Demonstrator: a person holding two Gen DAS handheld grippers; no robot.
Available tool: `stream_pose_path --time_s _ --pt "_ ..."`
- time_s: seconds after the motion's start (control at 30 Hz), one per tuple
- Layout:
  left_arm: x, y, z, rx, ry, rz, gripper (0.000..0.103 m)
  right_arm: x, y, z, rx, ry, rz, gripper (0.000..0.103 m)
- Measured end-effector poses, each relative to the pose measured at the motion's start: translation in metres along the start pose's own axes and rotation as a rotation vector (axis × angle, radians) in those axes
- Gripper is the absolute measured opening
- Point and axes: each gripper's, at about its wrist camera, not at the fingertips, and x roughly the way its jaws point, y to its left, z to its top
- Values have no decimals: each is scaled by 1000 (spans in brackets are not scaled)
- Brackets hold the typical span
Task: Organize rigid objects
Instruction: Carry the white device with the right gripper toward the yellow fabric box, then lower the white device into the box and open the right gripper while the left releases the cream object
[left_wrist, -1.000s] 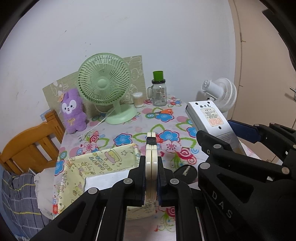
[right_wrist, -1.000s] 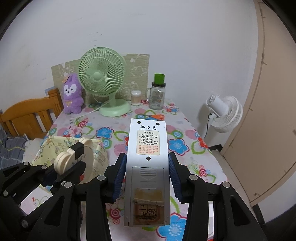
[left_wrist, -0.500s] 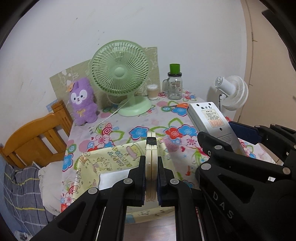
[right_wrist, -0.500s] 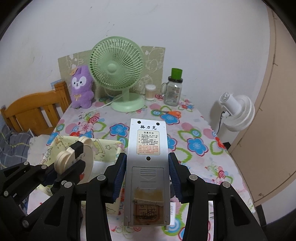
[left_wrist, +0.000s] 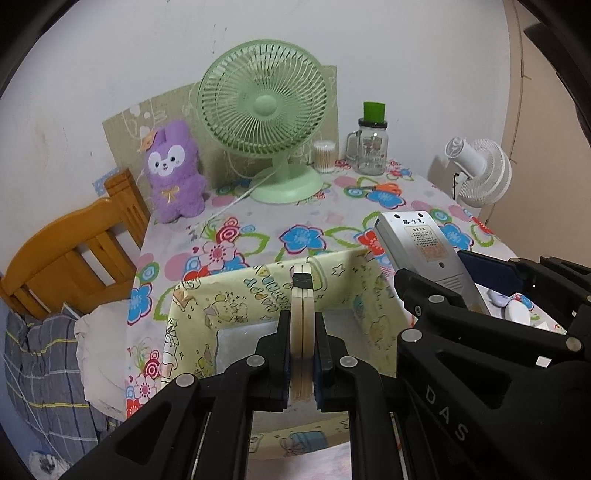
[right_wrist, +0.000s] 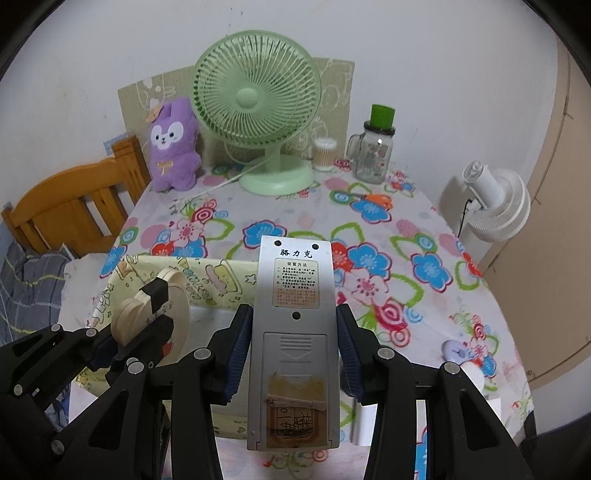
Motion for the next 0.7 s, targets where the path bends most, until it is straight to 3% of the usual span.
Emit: stream_pose_path --time_s 0.37,0.7 --pt "25 19 -8 -14 73 -32 7 29 19 -1 3 79 -5 48" --pt "33 28 -11 -30 89 -41 12 36 28 -1 -16 90 -44 48"
